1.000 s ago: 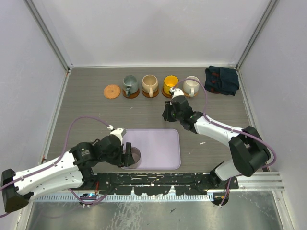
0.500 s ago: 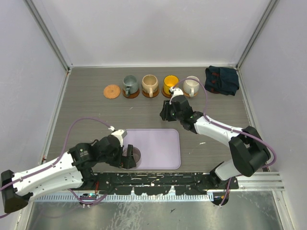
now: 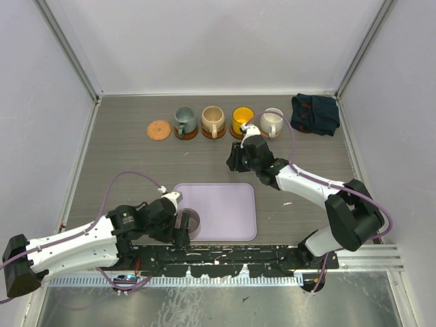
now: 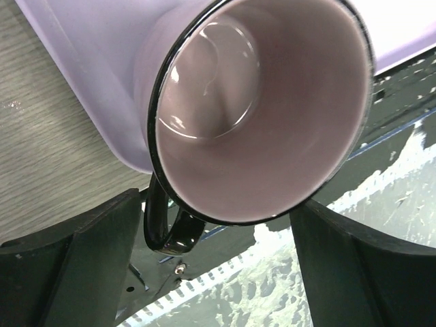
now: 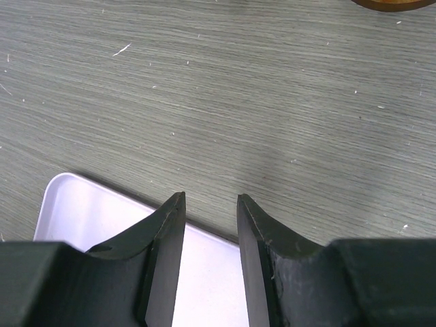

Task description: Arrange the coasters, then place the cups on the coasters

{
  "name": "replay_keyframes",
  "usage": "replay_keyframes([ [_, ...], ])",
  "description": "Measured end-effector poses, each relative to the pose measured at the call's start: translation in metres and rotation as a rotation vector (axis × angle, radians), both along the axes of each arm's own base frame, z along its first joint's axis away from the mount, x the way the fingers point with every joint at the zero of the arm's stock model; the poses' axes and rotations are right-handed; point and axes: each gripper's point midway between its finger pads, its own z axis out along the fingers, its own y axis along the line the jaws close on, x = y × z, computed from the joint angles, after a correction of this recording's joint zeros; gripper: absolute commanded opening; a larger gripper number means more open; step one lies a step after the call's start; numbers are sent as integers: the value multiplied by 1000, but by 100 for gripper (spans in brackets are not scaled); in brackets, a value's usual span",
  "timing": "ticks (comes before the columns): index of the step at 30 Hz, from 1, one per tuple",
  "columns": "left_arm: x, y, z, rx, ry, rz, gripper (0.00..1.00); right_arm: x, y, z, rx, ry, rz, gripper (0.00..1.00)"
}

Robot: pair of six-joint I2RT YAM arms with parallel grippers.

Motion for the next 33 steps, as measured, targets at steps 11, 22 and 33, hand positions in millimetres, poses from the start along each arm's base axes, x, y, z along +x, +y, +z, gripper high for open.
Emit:
replay_keyframes([
  [11,5,-10,-8,-23,-18,-12,66,0,2,1,8,-2,8,42],
  [22,11,-19,-13,-18,-37,-44,50,-1,2,1,10,-1,10,42],
  [33,23,-13,-14,1,-105,-8,23,-2,2,-1,11,4,11,42],
])
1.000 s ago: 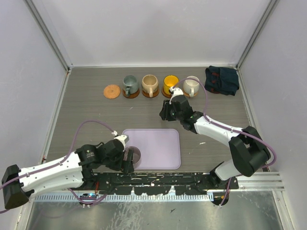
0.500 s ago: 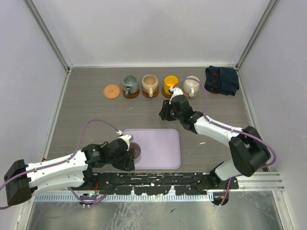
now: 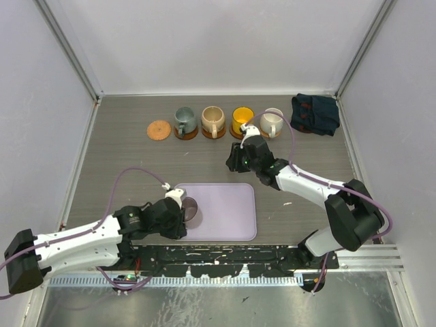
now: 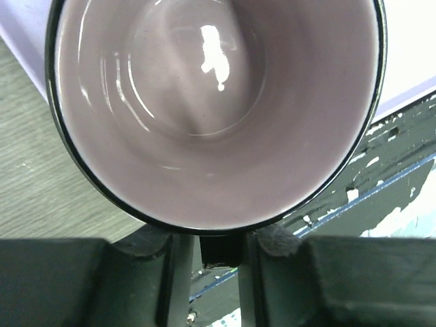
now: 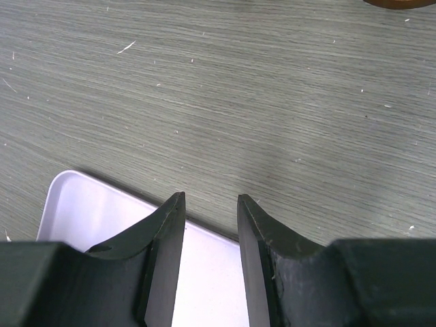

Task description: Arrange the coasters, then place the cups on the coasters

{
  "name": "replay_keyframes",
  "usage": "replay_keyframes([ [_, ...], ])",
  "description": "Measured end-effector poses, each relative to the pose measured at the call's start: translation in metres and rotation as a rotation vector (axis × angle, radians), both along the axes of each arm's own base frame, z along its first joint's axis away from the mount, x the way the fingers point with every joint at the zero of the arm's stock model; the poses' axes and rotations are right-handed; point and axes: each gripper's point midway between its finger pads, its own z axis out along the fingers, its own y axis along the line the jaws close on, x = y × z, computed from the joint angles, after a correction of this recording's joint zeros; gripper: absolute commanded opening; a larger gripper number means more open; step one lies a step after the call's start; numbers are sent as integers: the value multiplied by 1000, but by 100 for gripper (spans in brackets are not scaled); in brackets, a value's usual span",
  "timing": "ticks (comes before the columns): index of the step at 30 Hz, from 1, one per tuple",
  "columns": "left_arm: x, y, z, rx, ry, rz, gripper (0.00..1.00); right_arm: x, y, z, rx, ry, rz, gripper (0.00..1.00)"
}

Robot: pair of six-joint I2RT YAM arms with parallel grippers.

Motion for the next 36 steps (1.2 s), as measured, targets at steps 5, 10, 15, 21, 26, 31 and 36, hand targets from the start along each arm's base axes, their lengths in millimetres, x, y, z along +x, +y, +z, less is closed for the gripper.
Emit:
replay_keyframes([
  [5,8,4,3,3,-42,36,19,0,0,-1,-1,2,0,42],
  [10,10,7,1,5,-46,62,32,-1,-1,-2,-2,3,1,42],
  [15,10,9,-2,24,-46,66,36,-1,0,-2,1,3,4,42],
  [21,11,10,-4,40,-47,68,39,-2,1,-1,5,3,9,43],
  [26,13,12,-4,51,-60,62,40,-2,1,-1,5,3,10,43],
  [31,15,13,-3,57,-84,53,41,-2,1,-1,6,3,10,42],
  [36,17,12,3,42,-117,52,41,-2,2,-2,7,6,14,42],
])
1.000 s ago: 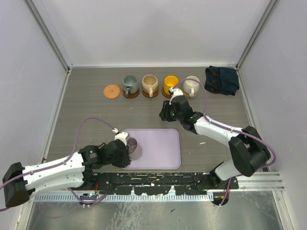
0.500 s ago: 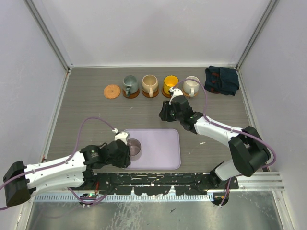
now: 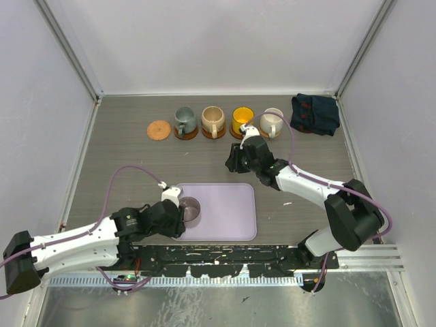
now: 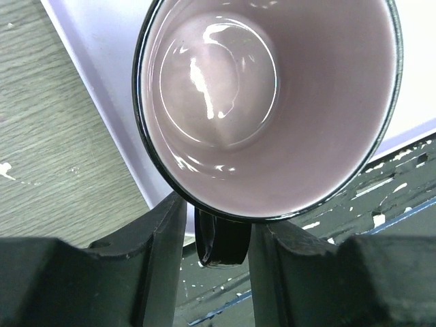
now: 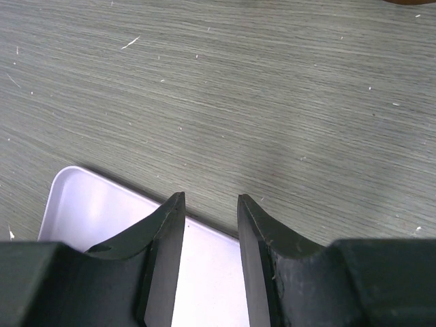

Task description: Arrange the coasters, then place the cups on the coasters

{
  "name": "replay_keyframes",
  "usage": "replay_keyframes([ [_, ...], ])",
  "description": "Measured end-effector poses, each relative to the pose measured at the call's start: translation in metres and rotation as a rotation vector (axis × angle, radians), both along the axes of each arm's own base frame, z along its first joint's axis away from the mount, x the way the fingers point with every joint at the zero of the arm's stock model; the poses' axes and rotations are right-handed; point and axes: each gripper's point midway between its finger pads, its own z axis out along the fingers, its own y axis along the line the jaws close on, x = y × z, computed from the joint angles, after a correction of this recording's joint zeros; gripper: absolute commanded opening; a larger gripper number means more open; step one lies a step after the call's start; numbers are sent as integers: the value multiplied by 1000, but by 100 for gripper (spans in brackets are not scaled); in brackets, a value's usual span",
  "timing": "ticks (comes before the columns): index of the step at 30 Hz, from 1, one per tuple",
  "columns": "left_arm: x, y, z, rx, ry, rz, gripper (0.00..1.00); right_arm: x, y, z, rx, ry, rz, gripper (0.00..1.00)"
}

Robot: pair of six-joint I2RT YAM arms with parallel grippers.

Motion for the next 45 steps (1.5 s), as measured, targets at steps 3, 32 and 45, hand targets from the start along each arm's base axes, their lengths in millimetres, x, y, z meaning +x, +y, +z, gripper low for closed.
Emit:
replay_keyframes([
  [3,2,-1,4,-16,-23,0,39,0,0,0,1,0,2,42],
  [32,28,6,12,39,-195,16,0,0,0,-16,-19,11,9,39],
  [45,42,14,24,54,-284,58,0,1,0,-43,-62,42,22,30],
])
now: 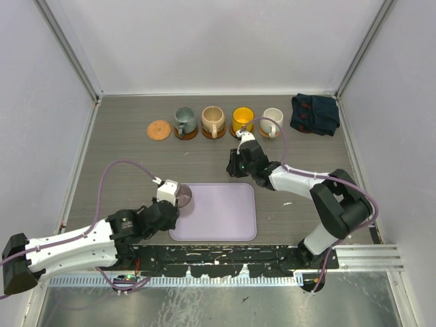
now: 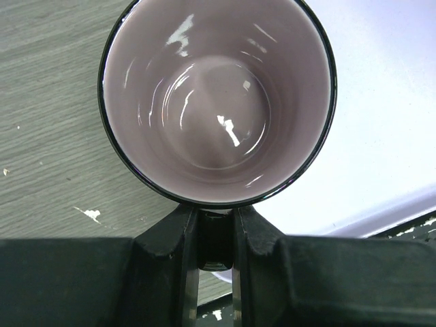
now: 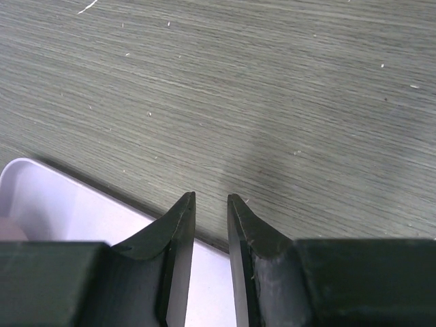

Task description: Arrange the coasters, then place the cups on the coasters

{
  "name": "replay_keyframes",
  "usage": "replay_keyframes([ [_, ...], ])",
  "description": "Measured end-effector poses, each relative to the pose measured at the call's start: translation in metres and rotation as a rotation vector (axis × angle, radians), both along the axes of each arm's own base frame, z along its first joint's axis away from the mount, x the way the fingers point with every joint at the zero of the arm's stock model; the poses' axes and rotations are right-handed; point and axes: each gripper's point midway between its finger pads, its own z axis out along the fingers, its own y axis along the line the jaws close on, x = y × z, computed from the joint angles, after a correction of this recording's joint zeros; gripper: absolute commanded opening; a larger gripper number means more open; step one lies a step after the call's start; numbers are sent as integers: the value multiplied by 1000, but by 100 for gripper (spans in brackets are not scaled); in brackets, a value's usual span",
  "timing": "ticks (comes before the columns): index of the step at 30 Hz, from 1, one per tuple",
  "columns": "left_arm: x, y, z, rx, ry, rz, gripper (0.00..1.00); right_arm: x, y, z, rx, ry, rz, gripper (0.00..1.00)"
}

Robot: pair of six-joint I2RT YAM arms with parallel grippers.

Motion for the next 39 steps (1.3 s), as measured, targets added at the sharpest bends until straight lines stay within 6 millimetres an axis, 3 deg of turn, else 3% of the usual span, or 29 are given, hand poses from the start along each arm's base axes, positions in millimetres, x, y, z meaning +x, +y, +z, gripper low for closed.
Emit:
replay_keyframes([
  [13,19,3,18,7,-123,32,0,-11,21,-29,-60,28,91,23],
  [21,38,9,28,64,-185,73,0,-9,35,-23,-67,-2,128,23],
  [34,93,59,35,69,-193,283,0,-2,28,-21,-112,-32,103,22],
  [39,115,82,30,90,-149,346,0,4,17,0,-131,-87,60,22],
])
